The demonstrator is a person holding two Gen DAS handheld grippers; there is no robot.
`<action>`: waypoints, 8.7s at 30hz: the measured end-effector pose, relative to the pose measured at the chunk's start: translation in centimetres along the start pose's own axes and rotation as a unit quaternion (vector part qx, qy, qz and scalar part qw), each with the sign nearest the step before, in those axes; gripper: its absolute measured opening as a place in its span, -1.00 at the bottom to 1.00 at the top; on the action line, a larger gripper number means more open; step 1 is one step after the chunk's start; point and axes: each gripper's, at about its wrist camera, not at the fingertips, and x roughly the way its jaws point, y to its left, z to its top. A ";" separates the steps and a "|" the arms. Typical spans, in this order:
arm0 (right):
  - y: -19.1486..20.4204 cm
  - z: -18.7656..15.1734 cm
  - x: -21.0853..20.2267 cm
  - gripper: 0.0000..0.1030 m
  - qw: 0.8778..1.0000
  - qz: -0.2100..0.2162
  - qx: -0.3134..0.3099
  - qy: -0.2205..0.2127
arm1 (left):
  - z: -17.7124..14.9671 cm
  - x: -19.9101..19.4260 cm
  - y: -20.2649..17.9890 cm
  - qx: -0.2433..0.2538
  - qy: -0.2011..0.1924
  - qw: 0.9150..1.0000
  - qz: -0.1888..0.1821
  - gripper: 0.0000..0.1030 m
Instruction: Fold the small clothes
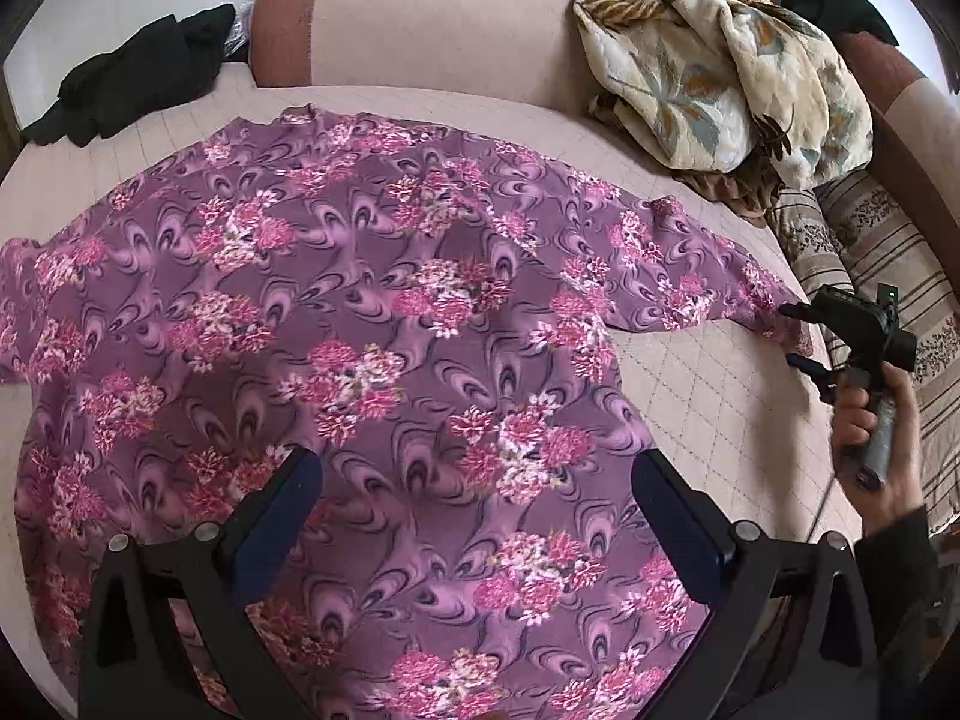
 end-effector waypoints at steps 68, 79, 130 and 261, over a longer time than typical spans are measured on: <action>15.1 -24.4 1.8 -0.22 0.929 0.184 -0.287 0.147 | -10.1 -6.7 16.5 -0.220 0.013 0.975 0.034 -0.77; 15.7 -23.4 1.6 0.05 0.925 0.209 -0.279 0.150 | -8.8 -9.4 18.8 -0.209 -0.036 0.975 0.069 0.43; 18.4 -24.7 -3.4 0.41 0.937 0.115 -0.322 0.071 | -13.5 -11.0 19.0 -0.146 -0.078 0.978 0.124 0.06; 12.4 -35.1 -11.1 0.30 0.889 0.117 -0.426 0.124 | -3.2 -9.0 29.9 -0.303 -0.064 0.948 -0.069 0.46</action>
